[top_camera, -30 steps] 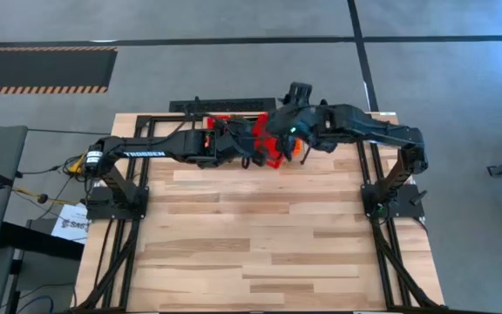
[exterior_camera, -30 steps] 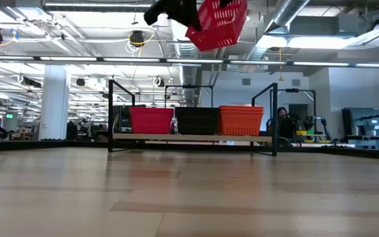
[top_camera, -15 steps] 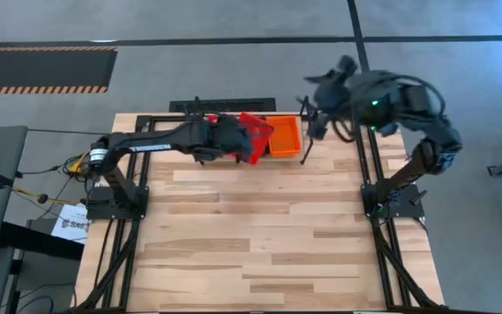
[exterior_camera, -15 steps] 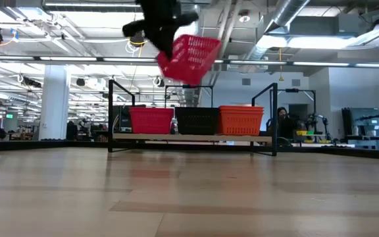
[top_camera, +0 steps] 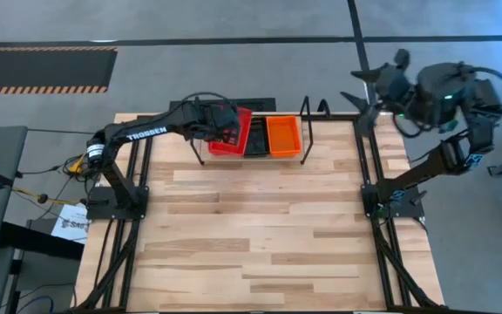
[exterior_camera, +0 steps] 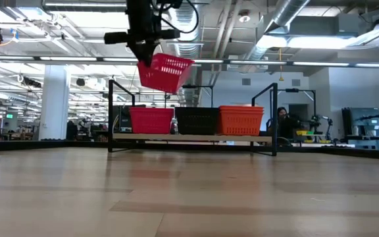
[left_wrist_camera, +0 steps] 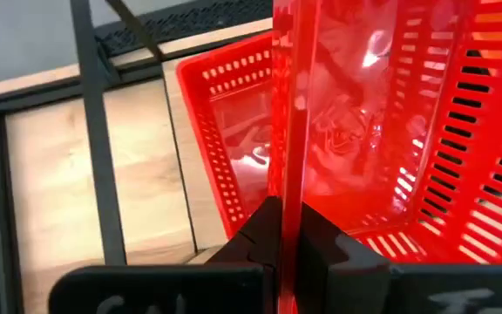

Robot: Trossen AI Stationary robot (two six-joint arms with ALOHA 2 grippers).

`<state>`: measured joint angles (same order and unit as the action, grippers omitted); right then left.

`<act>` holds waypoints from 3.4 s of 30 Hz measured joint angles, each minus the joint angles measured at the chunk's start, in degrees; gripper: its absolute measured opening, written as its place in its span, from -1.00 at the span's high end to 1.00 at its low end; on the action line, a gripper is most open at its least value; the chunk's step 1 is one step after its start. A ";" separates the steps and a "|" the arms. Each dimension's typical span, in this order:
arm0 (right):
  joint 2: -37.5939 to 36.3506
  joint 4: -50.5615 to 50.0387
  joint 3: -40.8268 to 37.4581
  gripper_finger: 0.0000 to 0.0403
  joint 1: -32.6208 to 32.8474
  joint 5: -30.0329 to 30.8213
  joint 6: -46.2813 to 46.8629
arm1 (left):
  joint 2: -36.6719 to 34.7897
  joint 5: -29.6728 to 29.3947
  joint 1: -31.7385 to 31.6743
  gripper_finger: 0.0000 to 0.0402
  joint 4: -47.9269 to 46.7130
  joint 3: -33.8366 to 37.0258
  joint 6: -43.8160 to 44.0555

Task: Stack baskets on shelf by color
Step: Stack the red bin on top of the red bin on the shelf, then adjust the stacked black bins on the shelf

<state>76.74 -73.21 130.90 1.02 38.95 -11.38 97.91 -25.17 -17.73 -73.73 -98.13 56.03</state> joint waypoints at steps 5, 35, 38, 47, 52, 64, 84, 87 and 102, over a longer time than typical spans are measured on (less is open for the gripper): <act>-0.82 -4.77 0.05 -0.22 -0.02 0.00 1.56 | 0.00 1.92 -3.34 1.00 -1.51 0.00 -0.59; 0.58 -9.71 -0.10 -0.22 -0.02 -0.19 0.35 | -1.96 9.70 -13.05 1.00 13.38 14.33 0.23; 0.58 -9.73 -0.10 -0.22 -0.02 -0.17 0.22 | -3.45 10.02 -13.46 1.00 11.49 14.23 1.65; 0.58 -9.72 -0.10 -0.22 -0.02 -0.19 0.27 | -3.10 16.06 -13.26 1.00 13.42 18.85 5.31; 0.58 -9.73 -0.10 -0.22 -0.02 -0.19 0.30 | -3.08 16.76 -12.99 1.00 17.27 22.01 5.95; 1.52 -9.71 -0.11 -0.22 -0.02 -0.17 0.44 | -3.58 11.85 -13.23 0.71 18.21 21.94 0.68; 5.51 -12.09 -0.07 -0.22 -5.41 -0.02 0.35 | -3.58 20.12 -9.89 0.00 11.88 6.45 -12.06; 5.52 -15.65 -0.07 -0.22 -8.00 -0.04 2.66 | -3.68 18.95 -5.15 0.00 10.84 5.86 -12.64; 7.41 -16.84 -4.48 0.63 -18.12 -12.39 9.60 | -5.66 -5.69 23.17 0.00 -12.23 5.86 7.19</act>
<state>84.15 -90.04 126.42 -17.10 26.57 -1.78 92.25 -30.86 5.43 -85.96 -92.27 63.22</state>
